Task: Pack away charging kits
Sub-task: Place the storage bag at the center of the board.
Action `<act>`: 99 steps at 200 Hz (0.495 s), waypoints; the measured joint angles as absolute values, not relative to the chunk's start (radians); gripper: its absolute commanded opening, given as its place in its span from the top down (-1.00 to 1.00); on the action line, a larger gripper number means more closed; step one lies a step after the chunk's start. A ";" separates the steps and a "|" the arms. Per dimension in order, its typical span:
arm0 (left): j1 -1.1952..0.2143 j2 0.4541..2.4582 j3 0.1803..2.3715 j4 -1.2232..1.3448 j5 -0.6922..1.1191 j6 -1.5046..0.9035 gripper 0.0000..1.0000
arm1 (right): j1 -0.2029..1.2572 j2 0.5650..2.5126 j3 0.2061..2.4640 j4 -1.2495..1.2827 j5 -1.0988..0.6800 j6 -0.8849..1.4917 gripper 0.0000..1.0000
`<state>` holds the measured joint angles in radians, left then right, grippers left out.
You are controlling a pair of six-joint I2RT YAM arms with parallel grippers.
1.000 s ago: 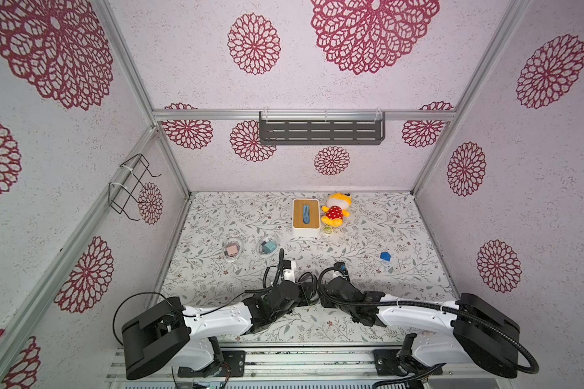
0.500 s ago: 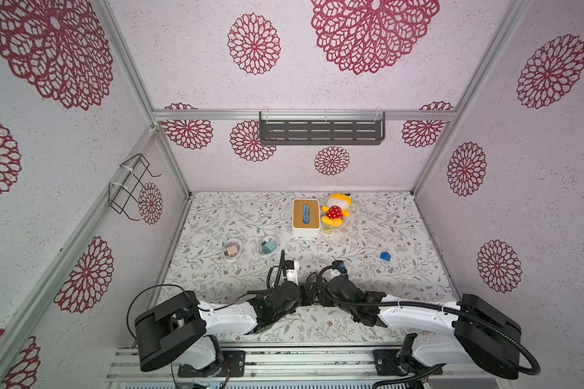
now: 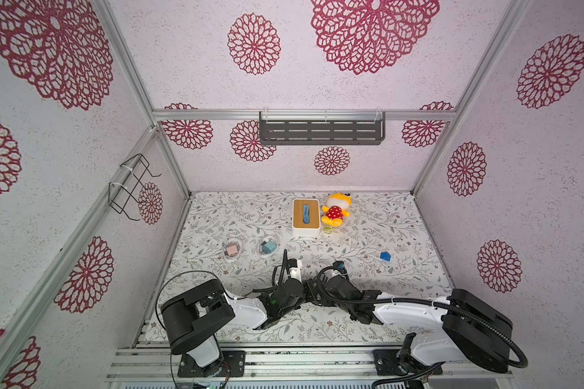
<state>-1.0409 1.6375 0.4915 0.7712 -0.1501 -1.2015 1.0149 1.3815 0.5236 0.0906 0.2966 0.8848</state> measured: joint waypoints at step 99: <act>-1.032 1.671 0.492 0.852 -0.152 -1.225 1.00 | 1.017 1.290 0.505 0.062 0.257 0.880 -0.06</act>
<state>-1.0321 1.6707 0.4915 0.8516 -0.1520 -1.2247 1.0172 1.2903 0.5049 0.0616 0.2569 0.8803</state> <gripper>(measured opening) 0.038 0.592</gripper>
